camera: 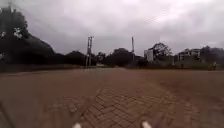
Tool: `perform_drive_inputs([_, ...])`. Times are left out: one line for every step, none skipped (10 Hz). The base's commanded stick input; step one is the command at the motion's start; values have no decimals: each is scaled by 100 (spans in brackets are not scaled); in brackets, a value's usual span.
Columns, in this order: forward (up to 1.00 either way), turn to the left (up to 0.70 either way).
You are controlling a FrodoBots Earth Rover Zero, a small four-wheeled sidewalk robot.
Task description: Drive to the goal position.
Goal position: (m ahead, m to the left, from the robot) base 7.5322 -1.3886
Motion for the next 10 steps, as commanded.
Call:
perform_drive_inputs([70, 5])
perform_drive_inputs([70, 3])
perform_drive_inputs([70, 0])
perform_drive_inputs([70, 1])
perform_drive_inputs([70, 3])
perform_drive_inputs([70, 4])
perform_drive_inputs([70, 2])
perform_drive_inputs([70, 5])
perform_drive_inputs([70, 13])
perform_drive_inputs([70, 9])
